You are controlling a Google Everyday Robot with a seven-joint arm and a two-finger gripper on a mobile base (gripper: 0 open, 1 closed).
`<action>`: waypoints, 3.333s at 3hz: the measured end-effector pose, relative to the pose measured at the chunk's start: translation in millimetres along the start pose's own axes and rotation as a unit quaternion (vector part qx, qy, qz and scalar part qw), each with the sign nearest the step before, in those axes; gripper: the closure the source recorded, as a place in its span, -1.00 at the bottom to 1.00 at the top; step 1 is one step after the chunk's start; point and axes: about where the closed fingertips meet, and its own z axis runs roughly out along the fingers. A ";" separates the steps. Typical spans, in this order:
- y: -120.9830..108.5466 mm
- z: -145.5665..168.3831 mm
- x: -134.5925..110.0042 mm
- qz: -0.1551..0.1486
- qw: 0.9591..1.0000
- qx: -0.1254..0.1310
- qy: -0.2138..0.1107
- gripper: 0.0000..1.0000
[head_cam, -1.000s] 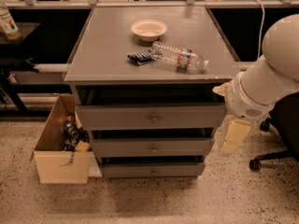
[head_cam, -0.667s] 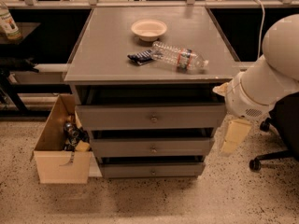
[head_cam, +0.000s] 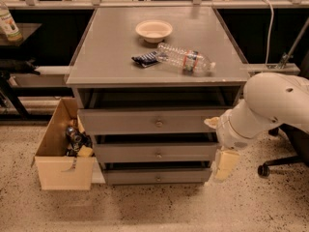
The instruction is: Open middle drawer
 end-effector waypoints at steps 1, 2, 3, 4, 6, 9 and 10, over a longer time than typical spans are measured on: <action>0.0 0.0 0.0 0.000 1.000 0.000 0.000 -1.00; -2.3 24.1 2.6 -0.011 1.000 -0.004 0.007 -1.00; -3.1 69.6 10.3 -0.031 0.999 -0.001 0.023 -1.00; -10.1 113.4 9.5 -0.042 0.999 0.004 0.005 -1.00; -19.2 179.8 2.9 -0.039 0.998 0.004 -0.058 -1.00; -18.7 226.9 12.2 -0.030 0.995 -0.001 -0.100 -1.00; -26.3 251.3 21.8 -0.051 0.992 0.020 -0.113 -1.00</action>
Offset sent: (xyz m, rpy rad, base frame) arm 0.0122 0.0028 -0.0373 -0.0303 -0.0018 0.0284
